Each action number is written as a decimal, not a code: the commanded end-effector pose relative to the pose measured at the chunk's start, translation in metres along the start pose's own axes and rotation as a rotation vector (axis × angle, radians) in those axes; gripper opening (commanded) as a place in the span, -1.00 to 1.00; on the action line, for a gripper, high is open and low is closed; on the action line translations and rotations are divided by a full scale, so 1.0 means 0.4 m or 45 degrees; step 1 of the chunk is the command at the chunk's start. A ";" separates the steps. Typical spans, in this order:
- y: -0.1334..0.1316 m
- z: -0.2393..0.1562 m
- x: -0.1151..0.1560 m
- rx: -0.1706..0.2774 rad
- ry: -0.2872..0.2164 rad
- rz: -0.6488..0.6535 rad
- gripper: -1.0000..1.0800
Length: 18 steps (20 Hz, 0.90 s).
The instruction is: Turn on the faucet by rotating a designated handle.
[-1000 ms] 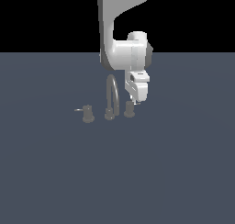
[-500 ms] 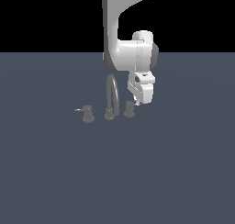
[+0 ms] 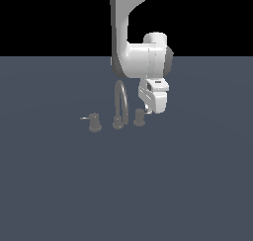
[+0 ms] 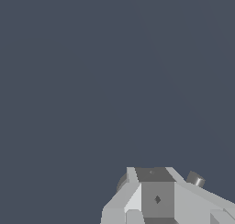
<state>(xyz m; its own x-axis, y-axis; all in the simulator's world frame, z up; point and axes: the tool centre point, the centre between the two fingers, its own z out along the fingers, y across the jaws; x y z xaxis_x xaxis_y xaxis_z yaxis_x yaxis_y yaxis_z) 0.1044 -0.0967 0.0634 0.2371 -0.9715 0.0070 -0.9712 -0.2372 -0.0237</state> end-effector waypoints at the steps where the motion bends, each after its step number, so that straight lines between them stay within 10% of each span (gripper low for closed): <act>1: 0.037 0.000 -0.005 -0.026 -0.009 0.004 -1.00; 18: 0.110 -0.002 -0.067 -0.025 -0.007 0.008 -1.00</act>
<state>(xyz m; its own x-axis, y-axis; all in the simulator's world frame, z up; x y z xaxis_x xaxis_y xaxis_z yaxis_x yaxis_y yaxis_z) 0.0611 -0.0987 0.0635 0.2126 -0.9771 0.0113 -0.9771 -0.2127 -0.0107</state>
